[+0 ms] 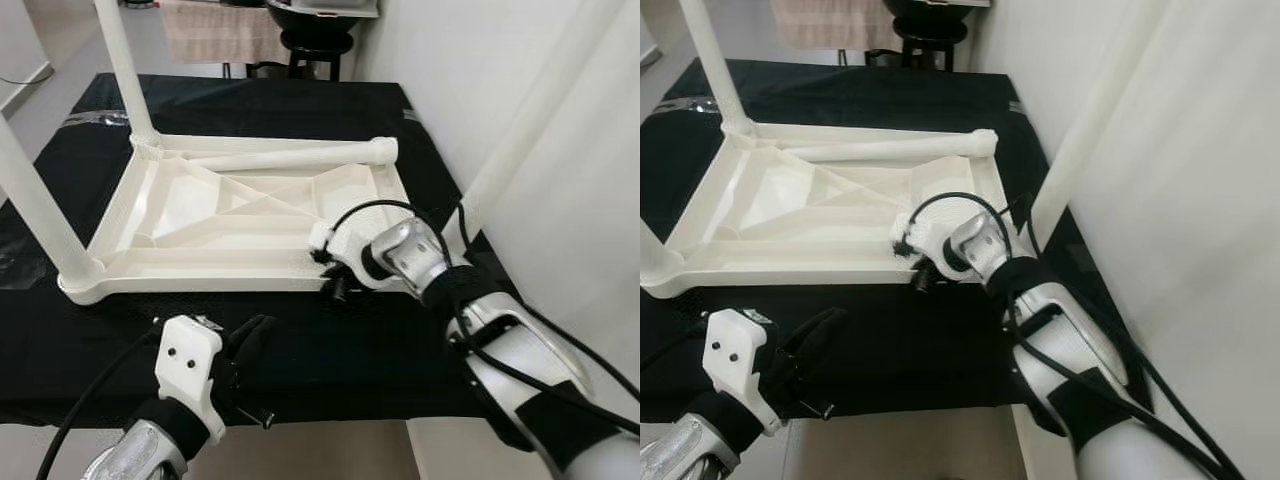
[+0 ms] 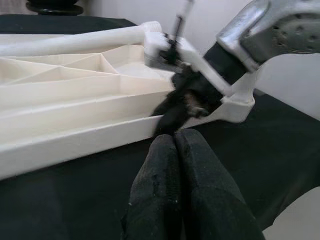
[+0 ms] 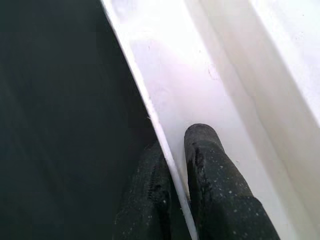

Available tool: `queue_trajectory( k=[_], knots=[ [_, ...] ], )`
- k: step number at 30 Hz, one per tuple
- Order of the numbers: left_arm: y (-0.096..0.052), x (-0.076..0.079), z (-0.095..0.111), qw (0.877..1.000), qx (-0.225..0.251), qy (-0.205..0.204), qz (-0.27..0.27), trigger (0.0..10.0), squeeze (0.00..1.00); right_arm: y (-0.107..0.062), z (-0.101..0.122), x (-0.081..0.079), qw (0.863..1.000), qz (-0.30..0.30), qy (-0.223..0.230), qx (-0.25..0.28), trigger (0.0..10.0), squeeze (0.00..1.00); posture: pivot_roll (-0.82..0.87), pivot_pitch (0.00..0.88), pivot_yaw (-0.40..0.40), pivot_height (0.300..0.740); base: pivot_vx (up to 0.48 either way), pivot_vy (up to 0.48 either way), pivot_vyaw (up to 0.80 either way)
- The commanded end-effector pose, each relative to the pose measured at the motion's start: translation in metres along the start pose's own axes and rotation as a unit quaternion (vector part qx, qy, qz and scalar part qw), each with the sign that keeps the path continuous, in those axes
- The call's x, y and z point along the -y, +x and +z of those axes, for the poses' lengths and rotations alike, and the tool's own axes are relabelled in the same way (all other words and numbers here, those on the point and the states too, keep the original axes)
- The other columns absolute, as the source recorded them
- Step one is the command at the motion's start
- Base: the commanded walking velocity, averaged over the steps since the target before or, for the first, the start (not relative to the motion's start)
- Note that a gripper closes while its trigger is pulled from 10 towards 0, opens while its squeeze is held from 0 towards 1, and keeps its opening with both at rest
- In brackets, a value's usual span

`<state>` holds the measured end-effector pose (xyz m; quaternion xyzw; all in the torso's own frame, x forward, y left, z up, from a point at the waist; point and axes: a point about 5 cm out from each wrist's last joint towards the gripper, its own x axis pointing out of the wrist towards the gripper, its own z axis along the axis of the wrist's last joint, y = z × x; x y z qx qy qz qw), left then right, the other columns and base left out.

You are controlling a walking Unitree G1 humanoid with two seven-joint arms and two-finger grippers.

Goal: Building children table

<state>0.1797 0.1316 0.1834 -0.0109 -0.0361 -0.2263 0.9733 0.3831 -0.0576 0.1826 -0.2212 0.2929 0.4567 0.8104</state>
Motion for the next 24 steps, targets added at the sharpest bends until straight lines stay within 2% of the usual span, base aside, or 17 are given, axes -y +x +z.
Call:
queue_trajectory(
  k=[1, 4, 5, 7, 8, 9, 10, 11, 12, 13, 14, 16, 17, 19, 22, 23, 24],
  knots=[
    [0.000, 0.000, -0.005, 1.000, -0.013, -0.006, -0.002, 10.0, 0.00, 0.001, 0.007, 0.001, 0.995, -0.035, 0.080, 0.048, 0.0, 0.00, 0.11, 0.152, -0.114, 0.740, 0.000, 0.000, 0.00],
    [0.000, 0.000, -0.006, 1.000, -0.014, -0.007, -0.002, 10.0, 0.00, 0.009, 0.025, -0.015, 0.987, -0.012, 0.139, 0.081, 0.0, 0.00, 0.11, 0.137, -0.111, 0.740, 0.000, 0.000, 0.00],
    [0.000, 0.000, -0.006, 1.000, -0.014, -0.007, -0.002, 10.0, 0.00, 0.009, 0.025, -0.015, 0.987, -0.012, 0.139, 0.081, 0.0, 0.00, 0.11, 0.137, -0.111, 0.740, 0.000, 0.000, 0.00],
    [0.000, 0.000, -0.007, 1.000, -0.014, -0.007, -0.003, 10.0, 0.00, 0.015, 0.039, -0.030, 0.982, 0.013, 0.153, 0.108, 0.0, 0.00, 0.11, 0.129, -0.110, 0.740, 0.000, 0.000, 0.00],
    [0.000, 0.000, -0.007, 1.000, -0.014, -0.007, -0.003, 10.0, 0.00, 0.015, 0.039, -0.030, 0.982, 0.013, 0.153, 0.108, 0.0, 0.00, 0.11, 0.129, -0.110, 0.740, 0.000, 0.000, 0.00],
    [0.001, 0.000, -0.007, 1.000, -0.014, -0.007, -0.003, 10.0, 0.00, 0.020, 0.051, -0.043, 0.979, 0.031, 0.154, 0.129, 0.0, 0.00, 0.11, 0.129, -0.110, 0.740, 0.000, 0.000, 0.00],
    [0.001, 0.000, -0.008, 1.000, -0.015, -0.008, -0.004, 10.0, 0.00, 0.028, 0.071, -0.067, 0.971, 0.044, 0.150, 0.179, 1.8, 0.00, 0.11, 0.114, -0.108, 0.740, 0.000, 0.000, 0.00],
    [0.001, 0.000, -0.009, 1.000, -0.016, -0.008, -0.004, 10.0, 0.00, 0.033, 0.081, -0.082, 0.965, 0.044, 0.147, 0.210, 8.1, 0.00, 0.12, 0.111, -0.107, 0.740, 0.000, 0.000, 0.00],
    [0.001, 0.000, -0.009, 1.000, -0.016, -0.008, -0.004, 10.0, 0.00, 0.033, 0.081, -0.082, 0.965, 0.044, 0.147, 0.210, 8.1, 0.00, 0.12, 0.111, -0.107, 0.740, 0.000, 0.000, 0.00],
    [0.001, 0.000, -0.010, 1.000, -0.017, -0.008, -0.004, 10.0, 0.00, 0.037, 0.088, -0.096, 0.960, 0.049, 0.151, 0.231, 10.0, 0.00, 0.12, 0.108, -0.108, 0.740, 0.000, 0.000, 0.00],
    [0.001, 0.000, -0.010, 1.000, -0.017, -0.008, -0.004, 10.0, 0.00, 0.037, 0.088, -0.096, 0.960, 0.049, 0.151, 0.231, 10.0, 0.00, 0.12, 0.108, -0.108, 0.740, 0.000, 0.000, 0.00],
    [0.002, 0.000, -0.011, 1.000, -0.017, -0.008, -0.004, 10.0, 0.00, 0.043, 0.097, -0.128, 0.954, 0.092, 0.145, 0.246, 10.0, 0.00, 0.13, 0.101, -0.109, 0.740, 0.000, 0.000, 0.00],
    [0.002, 0.000, -0.011, 1.000, -0.018, -0.008, -0.004, 10.0, 0.00, 0.044, 0.100, -0.147, 0.950, 0.125, 0.139, 0.251, 10.0, 1.00, 0.13, 0.099, -0.109, 0.740, 0.000, 0.000, 0.00],
    [0.003, 0.000, -0.012, 1.000, -0.018, -0.008, -0.004, 10.0, 0.00, 0.042, 0.103, -0.166, 0.943, 0.150, 0.131, 0.268, 10.0, 1.00, 0.12, 0.096, -0.112, 0.740, 0.000, 0.000, 0.00],
    [0.003, 0.000, -0.012, 1.000, -0.017, -0.008, -0.004, 10.0, 0.00, 0.041, 0.104, -0.169, 0.940, 0.149, 0.127, 0.278, 10.0, 1.00, 0.12, 0.096, -0.112, 0.740, 0.000, 0.000, 0.00],
    [0.004, 0.000, -0.012, 1.000, -0.016, -0.008, -0.003, 10.0, 0.00, 0.037, 0.101, -0.163, 0.935, 0.128, 0.138, 0.300, 10.0, 1.00, 0.12, 0.095, -0.113, 0.740, 0.000, 0.000, 0.00],
    [0.004, 0.000, -0.012, 1.000, -0.016, -0.008, -0.003, 10.0, 0.00, 0.037, 0.101, -0.163, 0.935, 0.128, 0.138, 0.300, 10.0, 1.00, 0.12, 0.095, -0.113, 0.740, 0.000, 0.000, 0.00]
  ],
)
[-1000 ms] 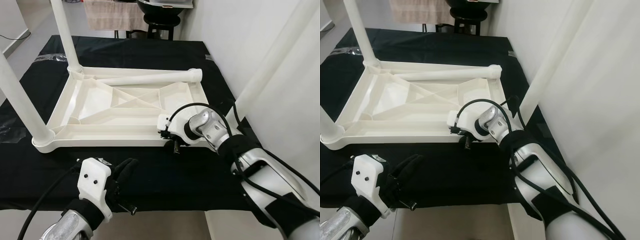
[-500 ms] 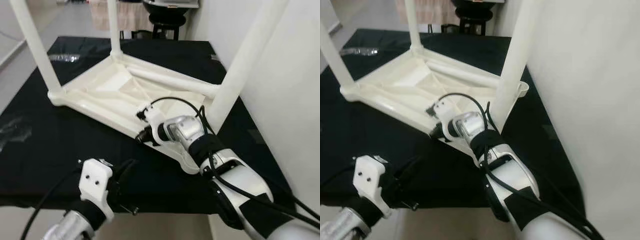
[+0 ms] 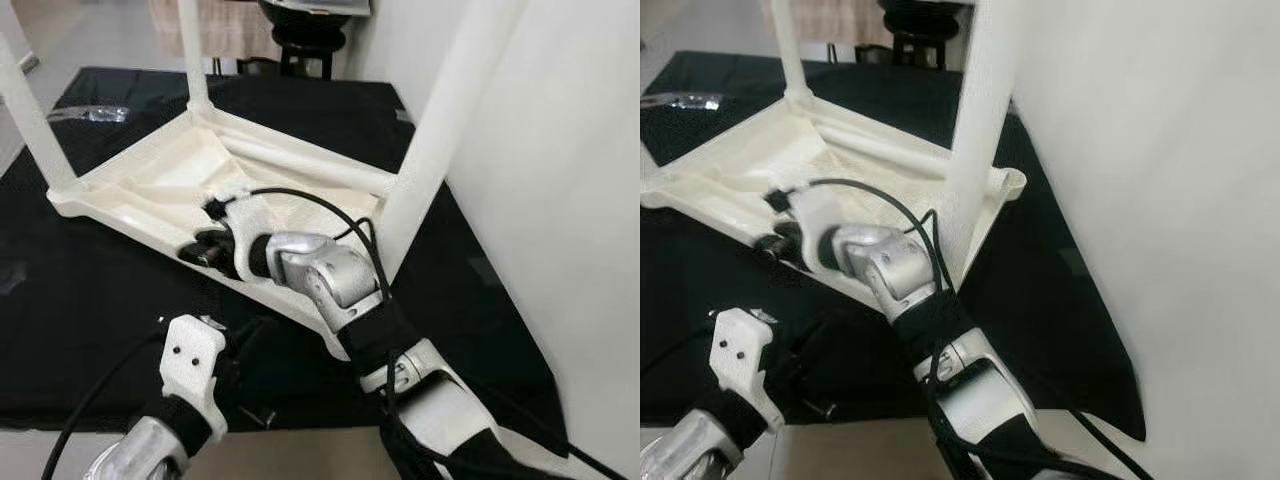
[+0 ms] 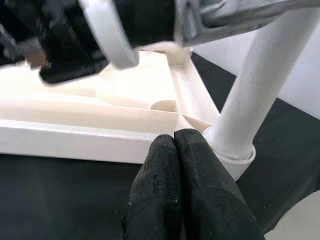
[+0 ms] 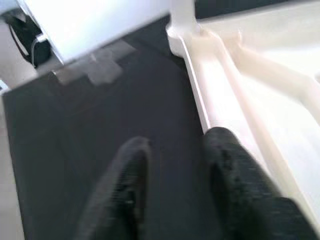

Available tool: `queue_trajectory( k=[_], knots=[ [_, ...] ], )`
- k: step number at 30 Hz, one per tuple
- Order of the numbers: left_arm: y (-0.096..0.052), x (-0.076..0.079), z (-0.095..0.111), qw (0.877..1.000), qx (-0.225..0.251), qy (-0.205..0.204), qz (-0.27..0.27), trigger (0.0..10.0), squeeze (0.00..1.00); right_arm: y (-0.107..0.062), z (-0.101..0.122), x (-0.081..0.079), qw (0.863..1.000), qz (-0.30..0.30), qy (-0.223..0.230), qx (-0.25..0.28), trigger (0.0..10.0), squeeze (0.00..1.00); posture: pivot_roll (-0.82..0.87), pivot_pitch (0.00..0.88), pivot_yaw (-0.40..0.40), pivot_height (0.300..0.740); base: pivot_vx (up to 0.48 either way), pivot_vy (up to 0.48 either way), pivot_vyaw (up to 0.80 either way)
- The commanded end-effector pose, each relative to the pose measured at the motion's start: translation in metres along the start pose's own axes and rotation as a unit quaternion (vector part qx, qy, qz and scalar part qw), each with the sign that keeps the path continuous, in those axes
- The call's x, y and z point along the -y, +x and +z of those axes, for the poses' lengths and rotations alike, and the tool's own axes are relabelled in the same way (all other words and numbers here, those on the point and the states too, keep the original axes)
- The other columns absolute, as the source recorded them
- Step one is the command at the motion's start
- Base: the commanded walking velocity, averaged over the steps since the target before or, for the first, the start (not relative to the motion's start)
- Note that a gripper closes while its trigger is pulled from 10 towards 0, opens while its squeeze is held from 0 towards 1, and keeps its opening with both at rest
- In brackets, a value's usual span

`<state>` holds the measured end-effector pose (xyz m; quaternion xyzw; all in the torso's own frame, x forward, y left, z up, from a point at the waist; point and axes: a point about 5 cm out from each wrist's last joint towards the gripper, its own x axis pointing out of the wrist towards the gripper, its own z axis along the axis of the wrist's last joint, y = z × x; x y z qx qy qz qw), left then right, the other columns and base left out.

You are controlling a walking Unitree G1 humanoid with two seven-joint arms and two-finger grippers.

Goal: Building children table

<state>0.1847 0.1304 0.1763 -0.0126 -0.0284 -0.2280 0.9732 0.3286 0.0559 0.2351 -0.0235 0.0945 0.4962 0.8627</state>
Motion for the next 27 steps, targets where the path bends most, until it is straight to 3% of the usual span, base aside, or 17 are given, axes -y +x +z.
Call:
queue_trajectory(
  k=[1, 5, 6, 7, 8, 10, 11, 13, 15, 19, 23, 27],
  knots=[
    [0.000, 0.000, -0.005, 1.000, -0.007, -0.003, -0.001, 10.0, 0.00, 0.021, -0.017, -0.056, 0.992, 0.070, 0.103, 0.035, 10.0, 1.00, 0.11, 0.096, -0.112, 0.740, 0.000, 0.000, 0.00],
    [0.001, -0.001, -0.005, 1.000, -0.006, -0.002, 0.001, 10.0, 0.00, 0.009, -0.017, -0.041, 0.991, 0.052, 0.112, 0.058, 10.0, 1.00, 0.11, 0.095, -0.109, 0.740, 0.000, 0.000, 0.00],
    [0.001, -0.001, -0.004, 1.000, -0.004, -0.002, 0.003, 10.0, 0.00, 0.003, -0.017, -0.036, 0.990, 0.052, 0.112, 0.069, 10.0, 0.84, 0.10, 0.096, -0.106, 0.740, 0.000, 0.000, 0.00],
    [0.001, -0.001, -0.004, 1.000, -0.004, -0.002, 0.003, 10.0, 0.00, 0.003, -0.017, -0.036, 0.990, 0.052, 0.112, 0.069, 10.0, 0.84, 0.10, 0.096, -0.106, 0.740, 0.000, 0.000, 0.00],
    [0.001, -0.003, -0.004, 1.000, -0.005, -0.002, 0.008, 10.0, 0.00, -0.005, -0.017, -0.031, 0.989, 0.054, 0.113, 0.080, 10.0, 0.31, 0.10, 0.097, -0.106, 0.740, 0.000, 0.000, 0.00],
    [0.002, -0.004, -0.003, 1.000, -0.006, -0.002, 0.012, 10.0, 0.00, -0.011, -0.018, -0.029, 0.988, 0.057, 0.114, 0.086, 10.0, 0.31, 0.10, 0.096, -0.108, 0.740, 0.000, 0.000, 0.00],
    [0.002, -0.006, -0.001, 1.000, -0.002, -0.004, 0.028, 10.0, 0.00, -0.017, -0.020, -0.026, 0.985, 0.065, 0.130, 0.088, 10.0, 0.00, 0.10, 0.095, -0.109, 0.740, 0.000, 0.000, 0.00],
    [0.002, -0.008, 0.000, 0.999, 0.001, -0.005, 0.039, 10.0, 0.00, -0.020, -0.021, -0.025, 0.983, 0.070, 0.142, 0.089, 10.0, 0.00, 0.10, 0.095, -0.109, 0.740, 0.000, 0.000, 0.00],
    [0.000, -0.023, 0.005, 0.994, 0.016, -0.027, 0.102, 10.0, 0.00, -0.029, -0.024, -0.027, 0.975, 0.109, 0.171, 0.094, 10.0, 0.00, 0.10, 0.093, -0.105, 0.740, 0.000, 0.000, 0.00],
    [-0.001, -0.036, 0.007, 0.989, 0.017, -0.033, 0.146, 10.0, 0.00, -0.035, -0.024, -0.033, 0.970, 0.140, 0.171, 0.099, 10.0, 0.00, 0.10, 0.095, -0.103, 0.740, 0.000, 0.360, 0.00],
    [0.002, -0.050, 0.011, 0.982, 0.021, -0.010, 0.185, 10.0, 0.00, -0.041, -0.021, -0.038, 0.967, 0.162, 0.160, 0.115, 10.0, 0.00, 0.10, 0.094, -0.112, 0.740, 0.000, 0.480, 0.00],
    [0.004, -0.049, 0.011, 0.982, 0.028, 0.006, 0.185, 10.0, 0.00, -0.052, -0.022, -0.013, 0.967, 0.109, 0.186, 0.134, 10.0, 0.00, 0.07, 0.095, -0.104, 0.740, 0.000, 0.129, 0.00]
  ],
)
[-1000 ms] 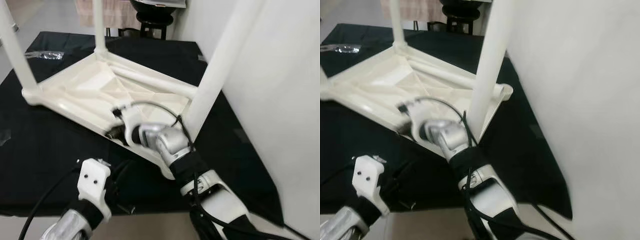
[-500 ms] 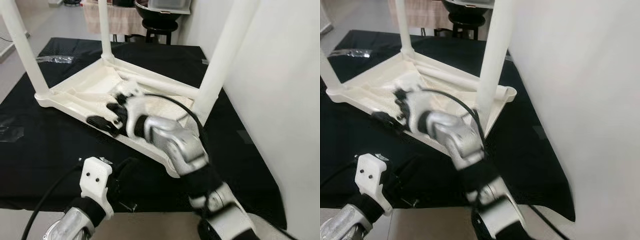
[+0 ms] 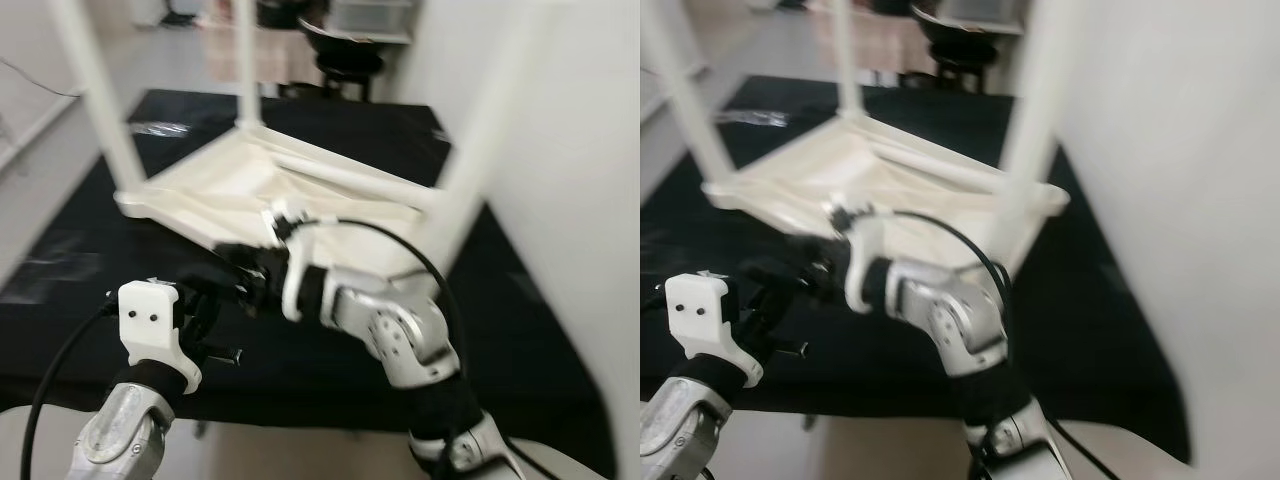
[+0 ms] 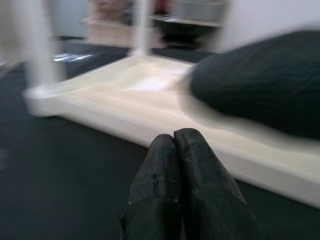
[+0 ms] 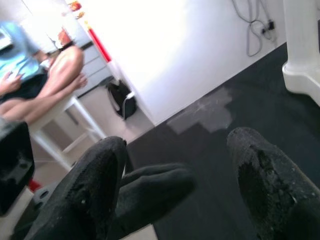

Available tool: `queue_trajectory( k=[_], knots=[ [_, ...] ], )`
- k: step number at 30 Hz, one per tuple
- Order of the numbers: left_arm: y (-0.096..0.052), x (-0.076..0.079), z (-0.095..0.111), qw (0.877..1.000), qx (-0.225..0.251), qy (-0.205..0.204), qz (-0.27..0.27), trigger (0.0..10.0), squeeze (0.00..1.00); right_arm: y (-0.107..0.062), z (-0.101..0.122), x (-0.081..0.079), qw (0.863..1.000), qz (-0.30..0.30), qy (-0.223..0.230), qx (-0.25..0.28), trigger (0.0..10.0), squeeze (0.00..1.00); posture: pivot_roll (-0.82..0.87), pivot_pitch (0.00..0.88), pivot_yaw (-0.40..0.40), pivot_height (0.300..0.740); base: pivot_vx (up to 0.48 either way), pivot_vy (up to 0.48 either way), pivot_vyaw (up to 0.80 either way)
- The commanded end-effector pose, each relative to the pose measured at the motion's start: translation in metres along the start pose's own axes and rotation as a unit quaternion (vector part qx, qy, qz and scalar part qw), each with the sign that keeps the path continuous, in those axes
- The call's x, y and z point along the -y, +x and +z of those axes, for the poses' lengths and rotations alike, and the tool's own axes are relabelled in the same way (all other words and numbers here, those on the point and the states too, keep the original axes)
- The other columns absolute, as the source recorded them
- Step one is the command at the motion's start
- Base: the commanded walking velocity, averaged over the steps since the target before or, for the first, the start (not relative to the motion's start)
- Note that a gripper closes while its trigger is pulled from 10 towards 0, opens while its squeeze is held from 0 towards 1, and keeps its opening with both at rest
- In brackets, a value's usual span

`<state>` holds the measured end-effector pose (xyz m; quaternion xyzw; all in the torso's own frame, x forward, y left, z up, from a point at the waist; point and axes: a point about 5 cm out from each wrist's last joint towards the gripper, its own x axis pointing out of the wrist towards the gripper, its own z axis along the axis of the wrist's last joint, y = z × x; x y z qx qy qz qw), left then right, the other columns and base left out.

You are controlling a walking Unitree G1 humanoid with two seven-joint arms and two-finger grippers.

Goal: Building children table

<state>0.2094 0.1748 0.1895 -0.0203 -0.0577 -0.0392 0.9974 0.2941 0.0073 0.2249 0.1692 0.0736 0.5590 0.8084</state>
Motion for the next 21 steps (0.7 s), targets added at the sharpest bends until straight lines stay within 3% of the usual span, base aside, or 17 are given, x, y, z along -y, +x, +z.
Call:
queue_trajectory(
  k=[1, 4, 6, 11, 14, 15, 16, 20, 21],
  knots=[
    [0.000, 0.002, -0.002, 1.000, -0.006, 0.002, -0.004, 10.0, 0.00, -0.002, -0.001, -0.001, 0.999, -0.002, 0.040, 0.030, 10.0, 0.00, 0.07, 0.095, -0.103, 0.740, 0.000, 0.000, 0.00],
    [0.001, 0.002, -0.002, 1.000, -0.007, 0.001, -0.003, 10.0, 0.00, -0.003, 0.000, 0.000, 0.999, -0.002, 0.041, 0.030, 10.0, 0.00, 0.07, 0.095, -0.103, 0.740, 0.000, 0.000, 0.00],
    [0.002, 0.001, -0.001, 1.000, -0.008, 0.004, -0.006, 10.0, 0.00, -0.026, 0.002, 0.016, 0.997, -0.043, 0.035, 0.045, 10.0, 0.00, 0.06, 0.091, -0.087, 0.740, 0.000, 0.000, 0.00],
    [0.003, 0.000, -0.001, 1.000, -0.008, 0.006, -0.006, 10.0, 0.00, -0.043, 0.006, 0.024, 0.996, -0.070, 0.021, 0.056, 10.0, 0.00, 0.06, 0.086, -0.084, 0.740, 0.000, 0.000, 0.00],
    [0.003, 0.000, -0.002, 1.000, -0.009, 0.011, -0.009, 10.0, 0.00, -0.076, 0.005, 0.035, 0.993, -0.111, -0.003, 0.045, 10.0, 0.00, 0.06, 0.081, -0.082, 0.740, 0.000, 0.000, 0.00],
    [0.003, 0.000, -0.002, 1.000, -0.009, 0.011, -0.009, 10.0, 0.00, -0.076, 0.005, 0.035, 0.993, -0.111, -0.003, 0.045, 10.0, 0.00, 0.06, 0.081, -0.082, 0.740, 0.000, 0.000, 0.00],
    [0.002, 0.000, -0.002, 1.000, -0.011, 0.009, -0.010, 10.0, 0.00, -0.093, 0.002, 0.038, 0.992, -0.119, -0.018, 0.032, 10.0, 0.00, 0.06, 0.074, -0.082, 0.740, 0.000, 0.000, 0.00],
    [0.001, -0.001, -0.002, 1.000, -0.013, 0.008, -0.011, 10.0, 0.00, -0.103, 0.000, 0.039, 0.992, -0.122, -0.027, 0.022, 10.0, 0.00, 0.05, 0.072, -0.079, 0.740, 0.000, 0.000, 0.00],
    [-0.004, -0.006, -0.004, 1.000, -0.022, 0.011, -0.008, 10.0, 0.00, -0.125, -0.003, 0.033, 0.993, -0.101, -0.059, -0.010, 10.0, 0.00, 0.04, 0.063, -0.060, 0.740, 0.000, 0.000, 0.00]
  ],
)
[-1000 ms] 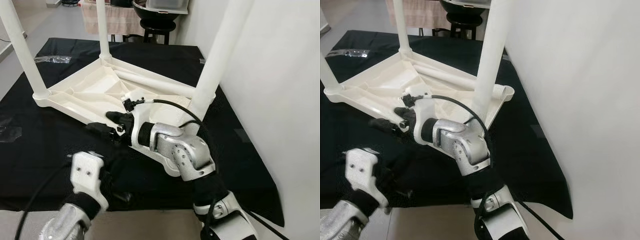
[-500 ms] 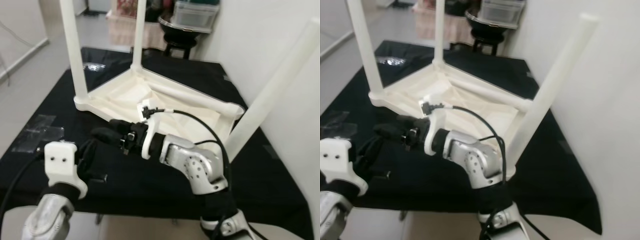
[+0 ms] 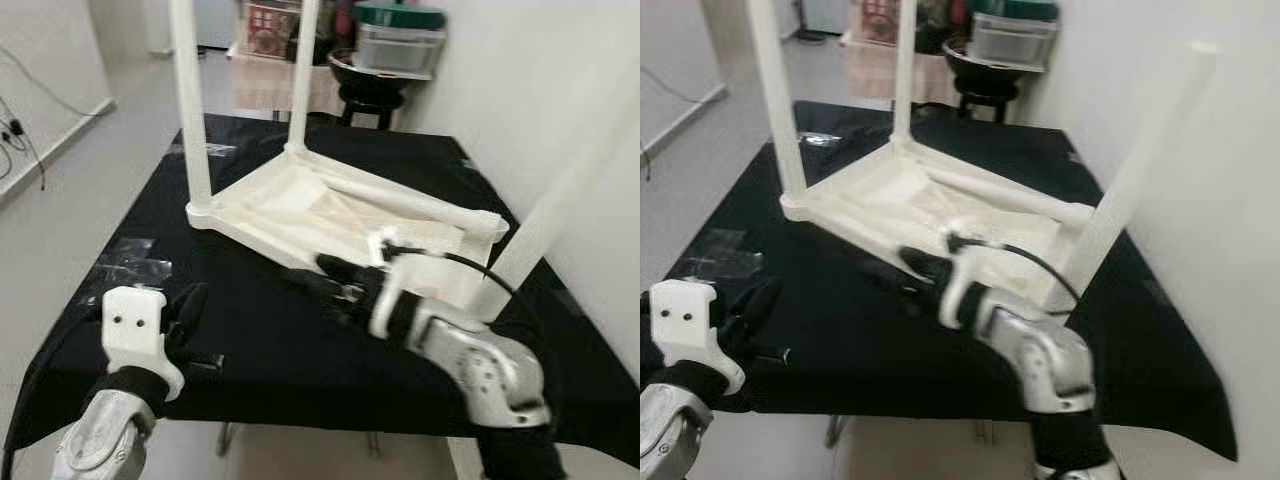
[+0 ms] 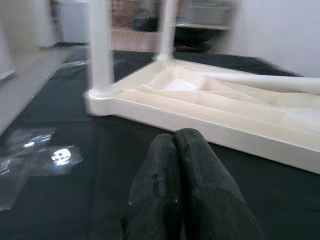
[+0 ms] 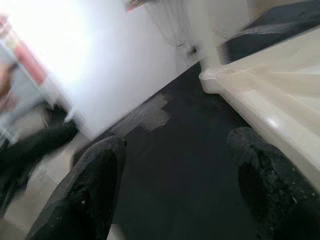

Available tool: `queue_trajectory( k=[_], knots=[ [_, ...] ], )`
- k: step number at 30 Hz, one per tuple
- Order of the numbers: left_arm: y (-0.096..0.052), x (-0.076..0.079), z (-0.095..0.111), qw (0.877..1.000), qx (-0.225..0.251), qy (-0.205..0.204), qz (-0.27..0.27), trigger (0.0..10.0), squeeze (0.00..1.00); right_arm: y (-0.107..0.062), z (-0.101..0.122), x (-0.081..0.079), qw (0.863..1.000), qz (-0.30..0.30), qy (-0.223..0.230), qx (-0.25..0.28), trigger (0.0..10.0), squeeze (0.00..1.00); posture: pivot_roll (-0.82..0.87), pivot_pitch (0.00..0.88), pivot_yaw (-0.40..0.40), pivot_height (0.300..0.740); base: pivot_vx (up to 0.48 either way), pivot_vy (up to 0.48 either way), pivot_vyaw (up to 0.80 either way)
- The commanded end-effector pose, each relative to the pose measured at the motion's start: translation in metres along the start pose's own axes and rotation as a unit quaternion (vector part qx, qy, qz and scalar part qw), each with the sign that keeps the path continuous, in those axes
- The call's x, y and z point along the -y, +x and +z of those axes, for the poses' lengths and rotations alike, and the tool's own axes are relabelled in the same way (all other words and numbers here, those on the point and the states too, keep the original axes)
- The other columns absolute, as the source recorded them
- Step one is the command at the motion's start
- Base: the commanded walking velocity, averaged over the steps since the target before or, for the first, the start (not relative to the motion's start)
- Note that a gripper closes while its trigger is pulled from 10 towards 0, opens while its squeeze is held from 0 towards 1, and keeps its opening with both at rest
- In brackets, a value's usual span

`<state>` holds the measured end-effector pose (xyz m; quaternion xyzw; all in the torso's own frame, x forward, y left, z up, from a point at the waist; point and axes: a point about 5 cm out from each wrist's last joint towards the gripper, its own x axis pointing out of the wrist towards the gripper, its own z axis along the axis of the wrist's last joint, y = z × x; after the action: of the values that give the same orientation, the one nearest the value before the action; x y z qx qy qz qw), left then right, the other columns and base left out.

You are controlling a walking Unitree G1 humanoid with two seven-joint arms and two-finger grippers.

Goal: Building children table

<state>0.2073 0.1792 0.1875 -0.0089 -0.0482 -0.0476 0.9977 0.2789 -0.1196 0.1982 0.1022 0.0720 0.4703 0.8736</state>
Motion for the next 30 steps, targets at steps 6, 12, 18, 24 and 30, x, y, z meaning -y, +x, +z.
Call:
queue_trajectory(
  k=[6, 12, 18, 24, 30],
  knots=[
    [-0.016, -0.018, -0.009, 0.999, -0.036, 0.021, 0.004, 10.0, 0.00, -0.058, -0.004, -0.010, 0.989, 0.069, -0.075, -0.108, 10.0, 0.00, 0.03, 0.058, -0.063, 0.740, 0.000, 0.000, 0.00],
    [-0.010, -0.020, -0.006, 0.999, -0.018, 0.036, -0.005, 10.0, 0.00, -0.093, -0.002, 0.011, 0.971, -0.001, -0.122, -0.205, 10.0, 0.00, 0.03, 0.051, -0.066, 0.740, 0.000, 0.000, 0.00],
    [-0.007, -0.018, -0.004, 0.999, -0.010, 0.029, -0.017, 10.0, 0.00, -0.117, -0.001, 0.030, 0.949, -0.064, -0.137, -0.276, 10.0, 0.00, 0.02, 0.038, -0.064, 0.740, 0.000, 0.000, 0.00],
    [-0.008, 0.003, -0.008, 0.995, -0.023, 0.014, -0.099, 10.0, 0.00, -0.158, 0.019, 0.045, 0.910, -0.129, -0.160, -0.359, 10.0, 0.00, 0.01, 0.030, -0.049, 0.740, 0.000, 0.000, 0.00],
    [-0.014, 0.025, -0.015, 0.980, -0.044, 0.017, -0.193, 10.0, 0.00, -0.167, 0.032, 0.073, 0.883, -0.233, -0.184, -0.364, 10.0, 0.00, 0.01, 0.033, -0.047, 0.740, 0.000, 0.000, 0.00]
  ],
)
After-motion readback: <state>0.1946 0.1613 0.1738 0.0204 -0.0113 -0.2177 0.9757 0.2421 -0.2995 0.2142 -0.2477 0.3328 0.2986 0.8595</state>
